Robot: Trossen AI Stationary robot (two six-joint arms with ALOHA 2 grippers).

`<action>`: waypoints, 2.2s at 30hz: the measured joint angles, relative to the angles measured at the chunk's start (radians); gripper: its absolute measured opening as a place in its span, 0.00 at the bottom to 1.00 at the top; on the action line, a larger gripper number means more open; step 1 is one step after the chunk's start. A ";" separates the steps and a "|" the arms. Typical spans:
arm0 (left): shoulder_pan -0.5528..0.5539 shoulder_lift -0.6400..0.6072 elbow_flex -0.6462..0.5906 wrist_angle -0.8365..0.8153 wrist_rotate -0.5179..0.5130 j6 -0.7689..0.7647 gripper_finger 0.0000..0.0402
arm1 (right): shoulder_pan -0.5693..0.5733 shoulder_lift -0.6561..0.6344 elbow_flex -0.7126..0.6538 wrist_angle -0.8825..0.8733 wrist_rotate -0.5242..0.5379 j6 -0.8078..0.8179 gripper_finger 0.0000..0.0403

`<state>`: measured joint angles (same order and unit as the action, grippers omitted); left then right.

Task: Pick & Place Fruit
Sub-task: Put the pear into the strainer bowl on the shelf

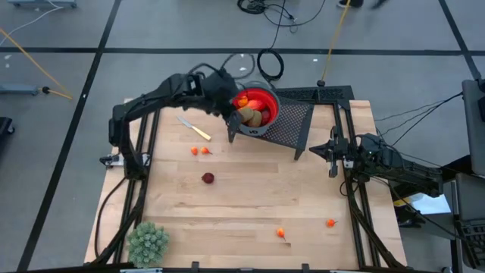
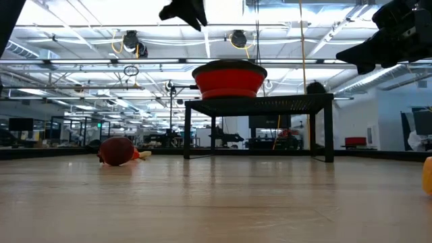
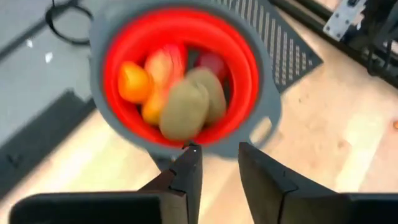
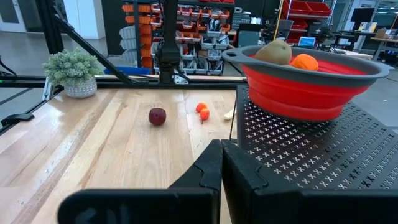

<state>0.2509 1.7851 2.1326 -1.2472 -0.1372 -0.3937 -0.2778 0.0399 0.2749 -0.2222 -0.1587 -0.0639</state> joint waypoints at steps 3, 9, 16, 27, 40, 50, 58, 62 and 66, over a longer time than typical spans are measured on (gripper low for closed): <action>-0.049 0.000 0.000 -0.054 -0.029 -0.105 0.22 | 0.000 0.000 0.000 0.000 0.000 0.000 0.00; -0.149 0.000 0.000 -0.167 -0.102 -0.332 0.16 | 0.000 0.000 0.000 0.000 0.000 0.000 0.00; -0.265 0.000 0.000 -0.234 -0.155 -0.532 0.02 | 0.000 0.000 0.000 0.000 0.000 0.000 0.00; -0.401 0.000 -0.133 -0.269 -0.157 -0.802 0.01 | 0.000 0.000 0.000 -0.001 0.000 0.000 0.00; -0.417 0.001 -0.436 -0.266 -0.049 -0.896 0.00 | 0.000 0.000 0.000 -0.001 0.000 -0.002 0.00; -0.367 -0.136 -0.723 0.011 -0.025 -0.866 0.00 | 0.000 0.000 0.000 -0.001 0.000 -0.001 0.00; -0.338 -0.348 -1.008 0.105 -0.019 -0.989 0.00 | 0.000 0.000 0.000 -0.001 0.000 -0.001 0.00; -0.304 -0.418 -1.078 0.103 -0.029 -1.003 0.00 | 0.000 0.000 0.000 0.000 0.000 -0.001 0.00; -0.245 -0.449 -1.109 0.104 -0.084 -0.993 0.01 | 0.000 0.000 0.000 0.000 0.000 -0.001 0.00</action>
<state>0.0061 1.3361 1.0236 -1.1434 -0.2214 -1.3868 -0.2776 0.0399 0.2747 -0.2222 -0.1585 -0.0650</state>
